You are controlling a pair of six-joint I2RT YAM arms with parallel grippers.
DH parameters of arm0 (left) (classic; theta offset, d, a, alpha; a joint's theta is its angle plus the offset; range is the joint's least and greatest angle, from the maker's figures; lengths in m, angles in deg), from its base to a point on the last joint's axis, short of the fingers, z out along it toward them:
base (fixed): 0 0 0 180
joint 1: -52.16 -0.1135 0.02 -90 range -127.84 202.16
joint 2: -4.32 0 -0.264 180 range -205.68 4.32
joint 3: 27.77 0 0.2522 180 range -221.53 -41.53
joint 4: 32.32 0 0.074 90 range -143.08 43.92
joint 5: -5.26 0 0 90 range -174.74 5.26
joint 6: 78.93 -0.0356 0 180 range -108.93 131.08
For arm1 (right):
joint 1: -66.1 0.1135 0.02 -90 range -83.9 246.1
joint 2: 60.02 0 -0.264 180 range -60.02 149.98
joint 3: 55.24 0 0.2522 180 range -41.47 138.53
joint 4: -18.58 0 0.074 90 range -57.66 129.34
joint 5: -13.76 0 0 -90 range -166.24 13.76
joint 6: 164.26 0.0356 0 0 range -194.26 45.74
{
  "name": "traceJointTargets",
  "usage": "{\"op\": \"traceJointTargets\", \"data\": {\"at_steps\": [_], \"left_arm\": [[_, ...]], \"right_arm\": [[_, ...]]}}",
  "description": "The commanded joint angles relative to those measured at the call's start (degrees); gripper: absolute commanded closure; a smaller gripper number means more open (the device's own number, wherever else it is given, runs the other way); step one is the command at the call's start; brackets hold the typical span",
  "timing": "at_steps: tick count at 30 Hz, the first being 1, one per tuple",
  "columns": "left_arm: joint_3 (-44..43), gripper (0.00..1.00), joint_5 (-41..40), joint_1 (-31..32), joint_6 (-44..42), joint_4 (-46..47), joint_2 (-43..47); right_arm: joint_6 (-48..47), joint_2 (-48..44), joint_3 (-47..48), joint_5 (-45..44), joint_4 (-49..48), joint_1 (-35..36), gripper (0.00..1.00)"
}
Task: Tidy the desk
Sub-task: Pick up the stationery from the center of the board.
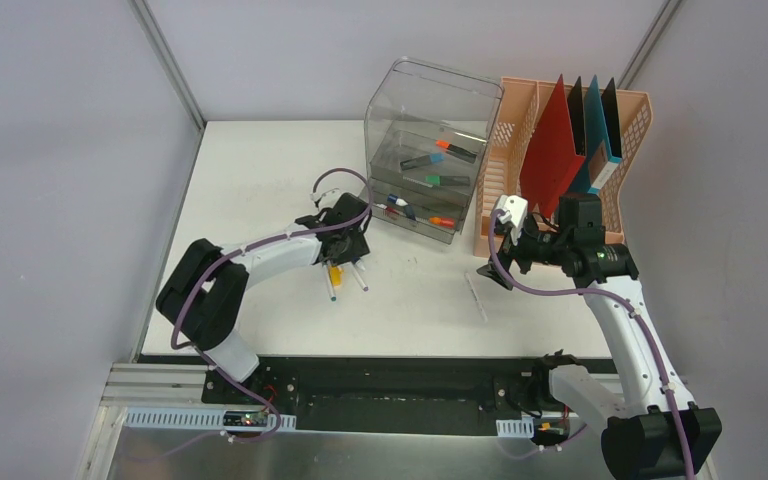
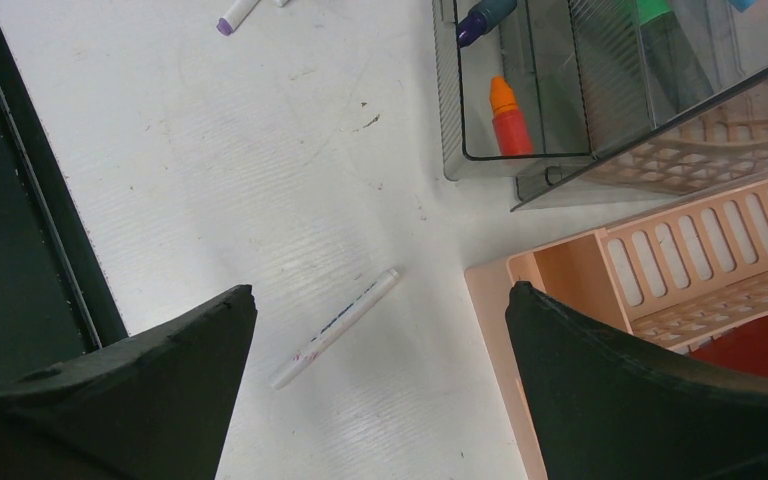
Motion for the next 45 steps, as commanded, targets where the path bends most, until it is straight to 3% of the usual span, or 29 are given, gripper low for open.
{"op": "traceJointTargets", "data": {"at_steps": [1, 9, 26, 29, 40, 45], "left_arm": [[-2.66, 0.58, -1.57, 1.17, 0.61, -0.31, -1.03], [-3.33, 0.66, -1.56, 1.72, 0.93, -0.38, -2.89], [-4.65, 0.64, -3.36, 3.46, 1.0, -3.09, -6.56], [-4.67, 0.73, -4.0, 3.97, 0.72, -3.57, -6.26], [-2.11, 0.91, -5.36, 6.41, -0.89, -3.59, 0.55], [2.09, 0.96, -1.58, 6.53, -4.44, 2.95, 7.12]], "right_arm": [[-1.44, -0.07, -0.09, 1.94, -0.21, -0.42, 0.01], [-1.83, -0.05, 0.0, 2.04, 0.13, -0.41, 0.01], [-1.9, -0.18, 0.01, 2.12, 0.19, -0.49, 0.01], [-1.94, -0.14, 0.01, 2.11, 0.19, -0.48, 0.01], [-1.98, -0.23, 0.06, 2.11, 0.3, -0.5, 0.01], [-2.02, -0.27, 0.05, 2.11, 0.28, -0.43, 0.01]]}}
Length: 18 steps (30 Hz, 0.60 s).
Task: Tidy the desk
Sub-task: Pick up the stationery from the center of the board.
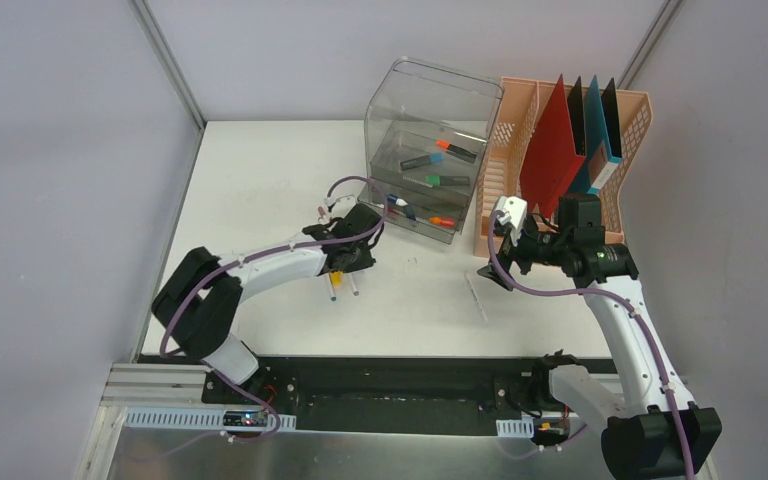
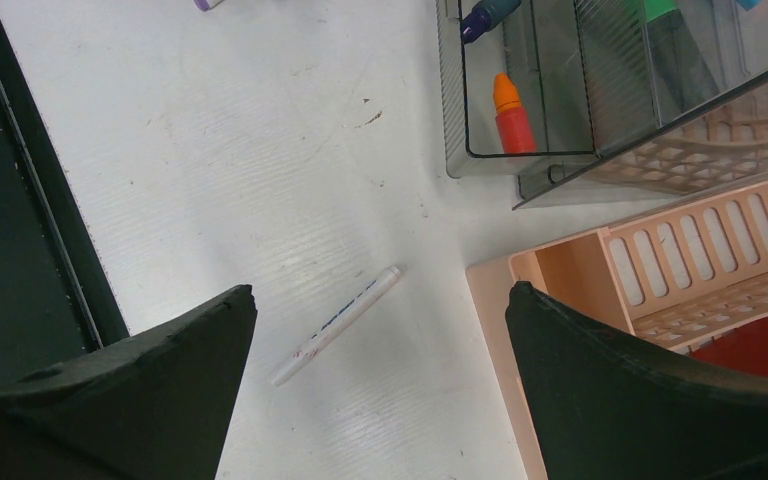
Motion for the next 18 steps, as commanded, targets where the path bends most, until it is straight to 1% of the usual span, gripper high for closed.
{"op": "traceJointTargets", "data": {"at_steps": [1, 4, 7, 11, 12, 14, 18], "left_arm": [[4.42, 0.97, 2.48, 0.26, -3.99, 8.09, 8.62], [9.14, 0.99, 5.99, 0.23, -6.76, 15.73, 13.65], [13.34, 0.99, 10.31, 0.16, -9.92, 24.37, 17.57], [19.23, 0.99, 17.39, -0.27, -13.91, 39.48, 22.01], [20.25, 0.98, 19.49, -0.56, -14.49, 44.47, 22.56], [21.63, 0.97, 23.65, -1.27, -14.85, 50.94, 22.92], [19.82, 0.98, 30.37, -3.28, -12.8, 56.63, 20.23]], "right_arm": [[-1.15, -0.37, 0.09, 2.11, -0.32, -0.48, 0.01], [-1.09, -0.3, 0.03, 2.11, -0.34, -0.5, 0.01], [-1.25, -0.33, 0.07, 2.11, -0.34, -0.56, 0.01], [-1.24, -0.59, 0.02, 2.13, -0.3, -0.57, 0.01], [-1.29, -0.57, 0.01, 2.11, -0.27, -0.56, 0.01], [-1.26, -0.64, 0.0, 2.11, -0.32, -0.56, 0.01], [-1.43, -0.73, -0.05, 2.4, -0.25, -0.56, 0.01]]}}
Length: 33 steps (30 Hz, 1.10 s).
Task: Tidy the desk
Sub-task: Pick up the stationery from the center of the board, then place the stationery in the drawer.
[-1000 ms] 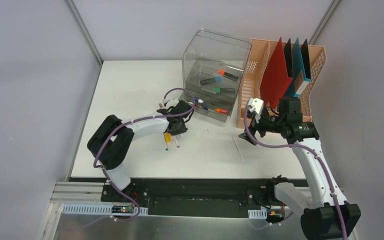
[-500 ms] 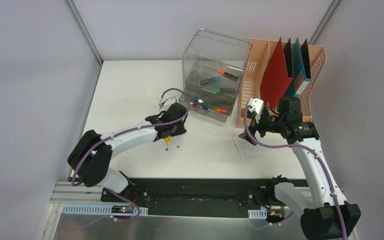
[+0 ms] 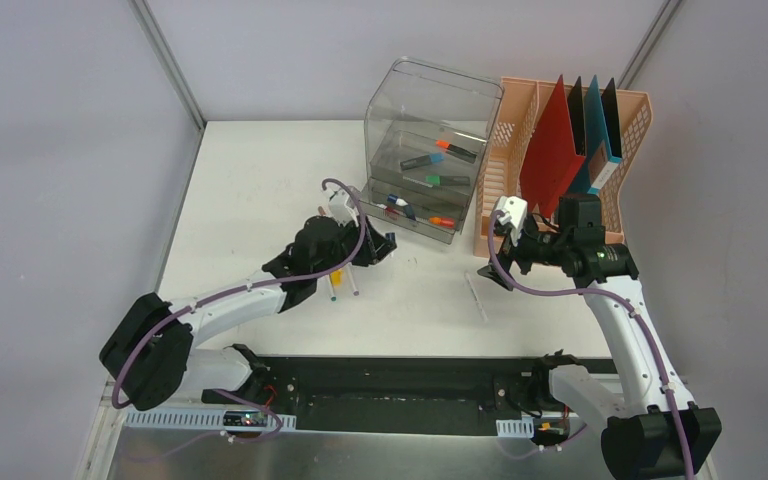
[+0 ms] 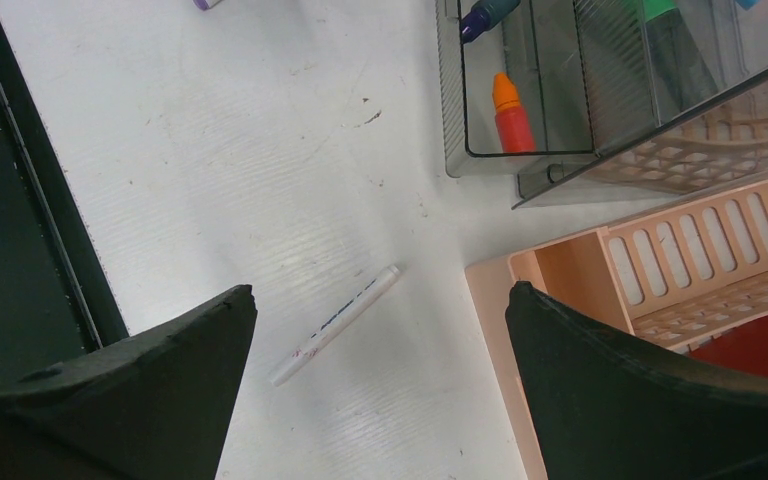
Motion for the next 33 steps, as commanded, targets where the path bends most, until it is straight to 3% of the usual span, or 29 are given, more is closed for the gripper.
{"op": "traceJointTargets", "data": {"at_steps": [1, 8, 19, 27, 33], "left_arm": [[-2.35, 0.98, 10.52, -2.26, 0.08, 15.77, -1.93], [-10.16, 1.0, 14.72, -4.2, 4.64, 18.08, -10.46], [-17.58, 1.0, 6.06, -4.93, 11.02, 16.38, -19.33], [-29.24, 0.97, -9.84, -4.93, 24.24, -13.38, -23.74], [-34.75, 0.83, -10.51, -4.93, 23.93, -20.94, -26.54]], "right_arm": [[-1.36, -0.71, -0.08, 2.5, -0.2, -0.5, 0.01], [-1.81, -0.29, 0.09, 3.31, 0.62, -0.52, 0.01], [-2.5, -0.6, 0.13, 3.59, 1.02, -0.5, 0.01], [-2.63, -0.88, 0.09, 3.48, 1.04, -0.52, 0.01], [-2.7, -1.07, 0.15, 3.32, 1.06, -0.58, 0.01]]}}
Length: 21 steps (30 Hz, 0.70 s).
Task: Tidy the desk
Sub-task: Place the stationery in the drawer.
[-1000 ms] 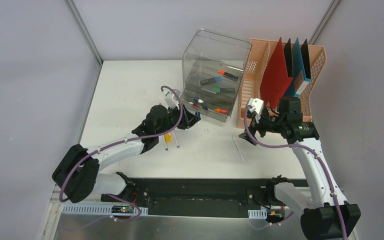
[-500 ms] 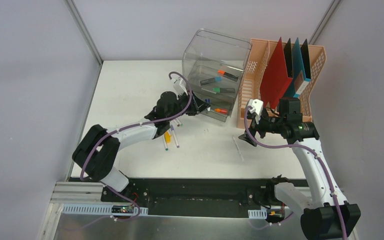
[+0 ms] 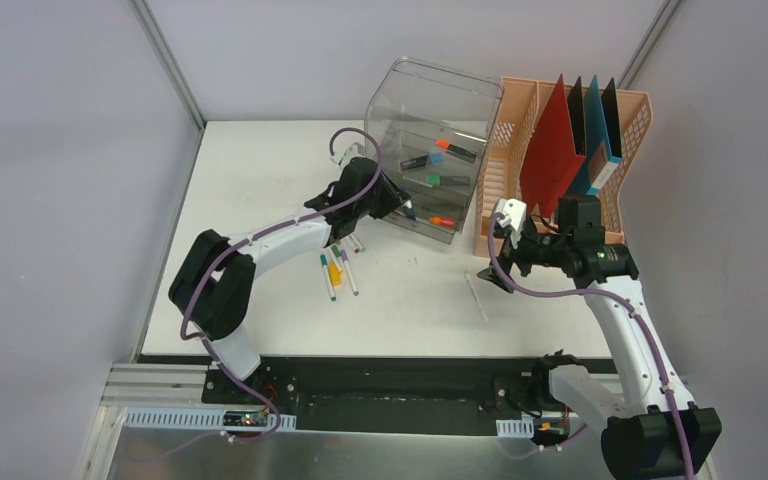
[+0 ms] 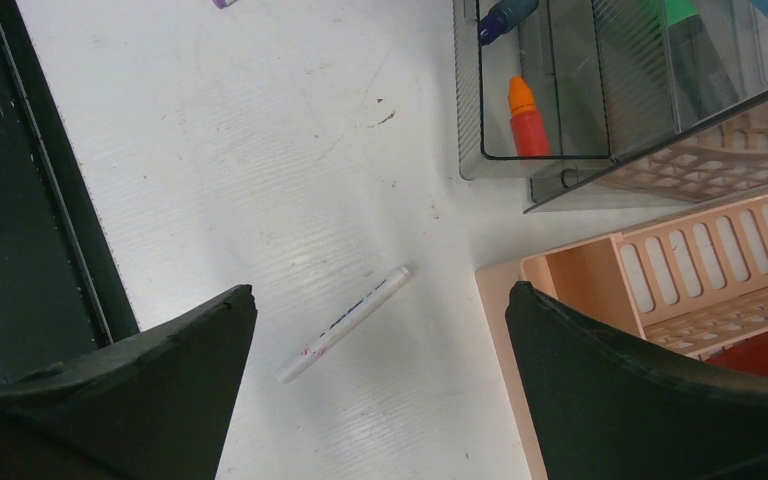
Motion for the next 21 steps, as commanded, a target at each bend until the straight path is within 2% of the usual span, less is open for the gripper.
{"op": "traceJointTargets", "data": {"at_steps": [1, 6, 8, 14, 21], "left_arm": [[-4.46, 0.8, -3.02, -0.54, 1.47, -7.9, -1.33], [-5.96, 0.57, -2.21, -0.52, -2.09, -7.32, -1.45], [-6.01, 0.52, -1.49, -0.54, -3.82, -6.56, -1.05], [-2.2, 0.48, 3.61, -0.54, -10.22, 1.61, 2.11], [8.88, 0.4, 18.24, -0.61, -25.38, 19.22, 9.92]], "right_arm": [[-1.22, -1.05, 0.11, 2.05, -0.29, -0.56, 0.01], [-1.24, -1.05, 0.12, 1.97, -0.3, -0.54, 0.01], [-1.29, -1.03, 0.12, 1.92, -0.3, -0.55, 0.01], [-1.32, -1.05, 0.09, 1.79, -0.27, -0.63, 0.01], [-1.49, -1.0, 0.14, 1.79, -0.26, -0.7, 0.01]]}}
